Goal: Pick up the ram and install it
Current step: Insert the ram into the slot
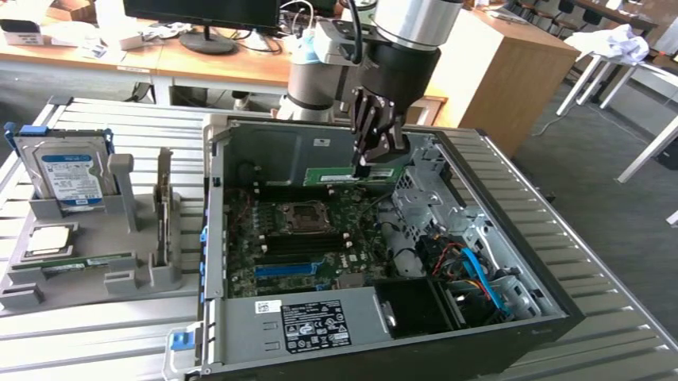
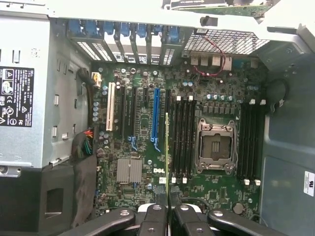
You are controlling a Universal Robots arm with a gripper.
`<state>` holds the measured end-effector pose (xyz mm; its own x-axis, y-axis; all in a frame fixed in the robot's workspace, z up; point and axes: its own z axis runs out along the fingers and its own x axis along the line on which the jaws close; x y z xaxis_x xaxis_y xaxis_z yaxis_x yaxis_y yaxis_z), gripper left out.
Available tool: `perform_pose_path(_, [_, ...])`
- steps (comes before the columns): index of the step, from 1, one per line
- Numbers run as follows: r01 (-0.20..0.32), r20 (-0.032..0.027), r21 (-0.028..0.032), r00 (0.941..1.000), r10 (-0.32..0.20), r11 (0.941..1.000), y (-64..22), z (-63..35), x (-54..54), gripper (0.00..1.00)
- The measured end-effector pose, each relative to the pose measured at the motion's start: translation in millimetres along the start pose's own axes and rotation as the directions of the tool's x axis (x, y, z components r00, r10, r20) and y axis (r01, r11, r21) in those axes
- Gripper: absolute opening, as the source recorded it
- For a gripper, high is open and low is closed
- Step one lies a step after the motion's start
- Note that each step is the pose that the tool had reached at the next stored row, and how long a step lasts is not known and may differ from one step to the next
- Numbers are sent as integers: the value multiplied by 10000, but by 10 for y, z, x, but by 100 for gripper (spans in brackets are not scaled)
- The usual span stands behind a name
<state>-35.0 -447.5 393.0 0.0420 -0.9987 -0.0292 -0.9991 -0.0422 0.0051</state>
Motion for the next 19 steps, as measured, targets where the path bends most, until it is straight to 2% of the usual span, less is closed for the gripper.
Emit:
perform_pose_path(15, [0, -1, 0, 10000, 0, 10000, 0, 36, 1, 13])
perform_pose_path(17, [0, 1, 0, 10000, 0, 10000, -1, 187, 5, 13])
perform_pose_path(19, [0, 0, 0, 10000, 0, 10000, -1, 190, 5, 13])
